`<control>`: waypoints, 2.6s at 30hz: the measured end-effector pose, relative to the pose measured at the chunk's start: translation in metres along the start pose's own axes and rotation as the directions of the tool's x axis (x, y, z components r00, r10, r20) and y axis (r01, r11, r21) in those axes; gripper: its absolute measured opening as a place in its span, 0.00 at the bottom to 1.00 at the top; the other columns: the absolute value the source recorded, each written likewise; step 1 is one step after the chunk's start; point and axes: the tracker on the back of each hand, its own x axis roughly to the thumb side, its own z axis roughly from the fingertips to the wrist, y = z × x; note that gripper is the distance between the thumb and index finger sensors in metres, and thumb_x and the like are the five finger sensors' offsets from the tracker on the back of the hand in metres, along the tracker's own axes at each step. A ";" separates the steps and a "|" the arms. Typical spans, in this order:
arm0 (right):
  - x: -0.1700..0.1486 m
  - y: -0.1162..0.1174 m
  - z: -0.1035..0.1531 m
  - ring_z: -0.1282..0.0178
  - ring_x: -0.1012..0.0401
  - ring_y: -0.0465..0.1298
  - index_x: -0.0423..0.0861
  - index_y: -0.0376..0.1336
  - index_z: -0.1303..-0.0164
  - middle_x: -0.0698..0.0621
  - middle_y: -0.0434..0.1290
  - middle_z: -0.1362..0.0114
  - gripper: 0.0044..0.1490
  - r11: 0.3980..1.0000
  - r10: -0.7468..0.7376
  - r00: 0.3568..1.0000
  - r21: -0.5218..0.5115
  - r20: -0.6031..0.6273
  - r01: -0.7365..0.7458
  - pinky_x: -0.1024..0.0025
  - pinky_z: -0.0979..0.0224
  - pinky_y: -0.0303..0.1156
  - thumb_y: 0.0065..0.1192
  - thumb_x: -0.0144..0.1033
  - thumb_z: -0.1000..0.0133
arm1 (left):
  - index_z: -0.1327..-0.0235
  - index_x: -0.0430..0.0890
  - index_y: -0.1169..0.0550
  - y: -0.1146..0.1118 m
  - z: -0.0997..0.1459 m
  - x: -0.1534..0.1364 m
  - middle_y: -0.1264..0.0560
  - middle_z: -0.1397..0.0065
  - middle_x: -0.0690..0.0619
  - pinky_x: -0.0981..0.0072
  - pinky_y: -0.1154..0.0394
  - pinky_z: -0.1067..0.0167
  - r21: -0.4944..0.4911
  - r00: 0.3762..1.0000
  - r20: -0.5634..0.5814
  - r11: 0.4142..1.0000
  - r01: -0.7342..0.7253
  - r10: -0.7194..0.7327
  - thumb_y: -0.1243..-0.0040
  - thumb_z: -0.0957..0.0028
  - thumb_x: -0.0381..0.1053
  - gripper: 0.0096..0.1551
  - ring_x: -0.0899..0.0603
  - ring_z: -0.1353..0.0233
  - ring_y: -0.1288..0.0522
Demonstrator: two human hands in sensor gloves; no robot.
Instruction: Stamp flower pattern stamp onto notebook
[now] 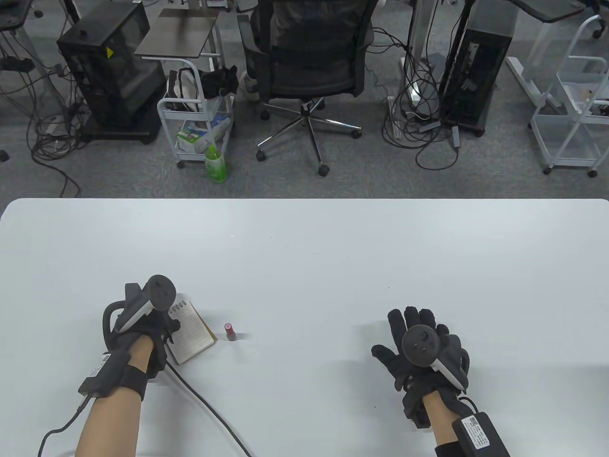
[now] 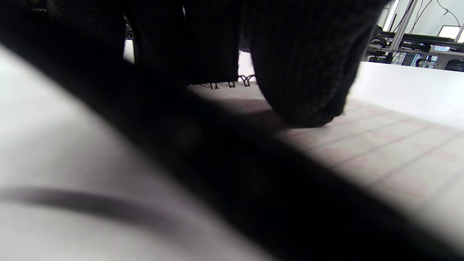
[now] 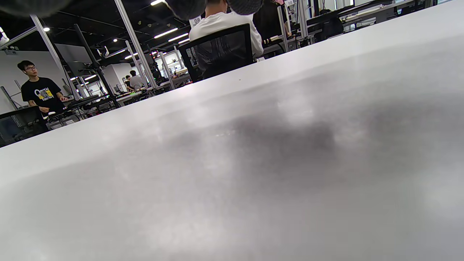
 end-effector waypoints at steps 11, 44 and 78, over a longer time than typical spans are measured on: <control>-0.003 -0.001 0.001 0.17 0.38 0.34 0.55 0.41 0.21 0.41 0.37 0.18 0.57 1.000 -0.012 1.000 0.026 -0.006 0.012 0.30 0.25 0.31 0.50 0.69 0.57 | 0.29 0.44 0.36 -0.004 0.000 -0.018 0.27 0.36 0.49 0.28 0.37 0.36 -0.079 0.988 -0.026 0.985 -0.153 0.152 0.24 0.66 0.51 0.51 0.38 0.31 0.31; 0.005 -0.003 0.005 0.17 0.37 0.37 0.53 0.43 0.21 0.40 0.38 0.18 0.56 0.996 -0.071 0.997 0.048 0.031 0.069 0.30 0.24 0.33 0.51 0.67 0.56 | 0.33 0.45 0.29 0.100 0.147 0.137 0.22 0.40 0.51 0.39 0.24 0.41 -0.069 0.728 0.645 0.967 -0.246 0.231 0.25 0.62 0.49 0.41 0.48 0.53 0.12; 0.002 0.001 0.002 0.17 0.37 0.38 0.53 0.43 0.21 0.40 0.38 0.18 0.55 0.994 -0.055 0.998 0.092 0.040 0.051 0.30 0.24 0.34 0.52 0.66 0.56 | 0.29 0.45 0.35 -0.019 0.102 0.213 0.32 0.27 0.43 0.30 0.35 0.37 -0.039 0.792 0.607 0.998 -0.058 0.070 0.34 0.55 0.48 0.39 0.33 0.33 0.25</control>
